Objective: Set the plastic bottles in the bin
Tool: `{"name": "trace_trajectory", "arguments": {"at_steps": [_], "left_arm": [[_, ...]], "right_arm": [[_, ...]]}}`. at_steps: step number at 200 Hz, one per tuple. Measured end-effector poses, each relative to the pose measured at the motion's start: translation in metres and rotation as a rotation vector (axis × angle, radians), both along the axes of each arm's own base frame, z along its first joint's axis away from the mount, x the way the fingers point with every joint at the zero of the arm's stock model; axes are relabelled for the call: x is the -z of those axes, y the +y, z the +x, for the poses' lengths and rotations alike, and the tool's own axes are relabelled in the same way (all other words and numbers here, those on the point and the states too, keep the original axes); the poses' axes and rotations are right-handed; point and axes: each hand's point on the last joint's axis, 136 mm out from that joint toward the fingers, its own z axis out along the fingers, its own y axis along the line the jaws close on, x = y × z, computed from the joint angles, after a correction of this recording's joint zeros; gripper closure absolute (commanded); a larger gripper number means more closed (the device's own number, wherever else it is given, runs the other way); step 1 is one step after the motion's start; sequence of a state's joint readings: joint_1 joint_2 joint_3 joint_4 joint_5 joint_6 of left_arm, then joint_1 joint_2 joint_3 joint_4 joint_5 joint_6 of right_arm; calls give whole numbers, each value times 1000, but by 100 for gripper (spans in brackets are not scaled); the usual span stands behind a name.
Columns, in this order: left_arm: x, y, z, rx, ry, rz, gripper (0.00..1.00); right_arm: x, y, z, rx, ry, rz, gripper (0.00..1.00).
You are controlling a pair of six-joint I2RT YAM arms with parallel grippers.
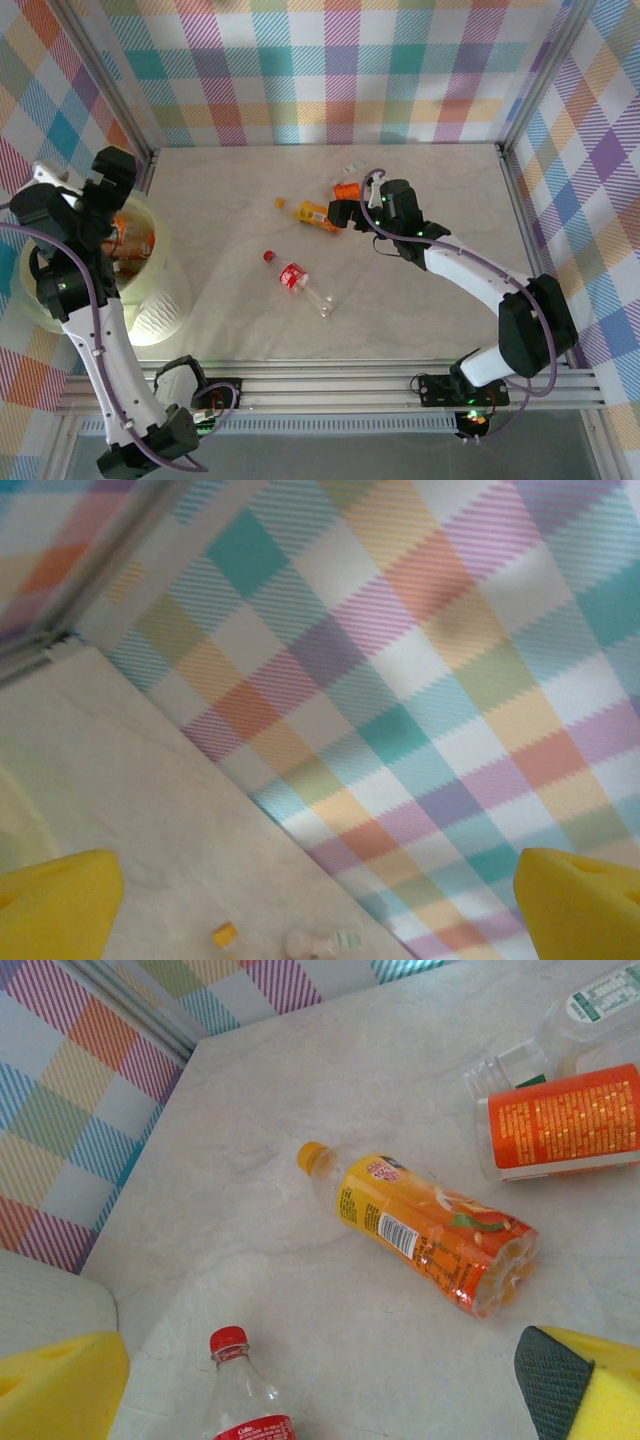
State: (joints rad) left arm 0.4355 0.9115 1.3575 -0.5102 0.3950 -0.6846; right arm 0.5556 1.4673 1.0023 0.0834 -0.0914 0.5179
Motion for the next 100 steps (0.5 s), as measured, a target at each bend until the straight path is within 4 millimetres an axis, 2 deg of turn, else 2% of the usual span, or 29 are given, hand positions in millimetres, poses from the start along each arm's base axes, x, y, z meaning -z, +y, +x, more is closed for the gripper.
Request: {"name": "trace_trajectory", "arguments": {"at_steps": [18, 59, 80, 100], "left_arm": [[0, -18, 4, 51, -9, 9, 0], [16, -58, 19, 170, 24, 10, 0], [25, -86, 29, 250, 52, 32, 0], [37, -112, 39, 316, 87, 63, 0]], "right_arm": [[1, 3, -3, -19, 11, 10, 0], [14, 13, -18, -107, 62, 29, 0], [27, 18, -31, -149, 100, 20, 0], [43, 31, -54, -219, 128, -21, 0]]}}
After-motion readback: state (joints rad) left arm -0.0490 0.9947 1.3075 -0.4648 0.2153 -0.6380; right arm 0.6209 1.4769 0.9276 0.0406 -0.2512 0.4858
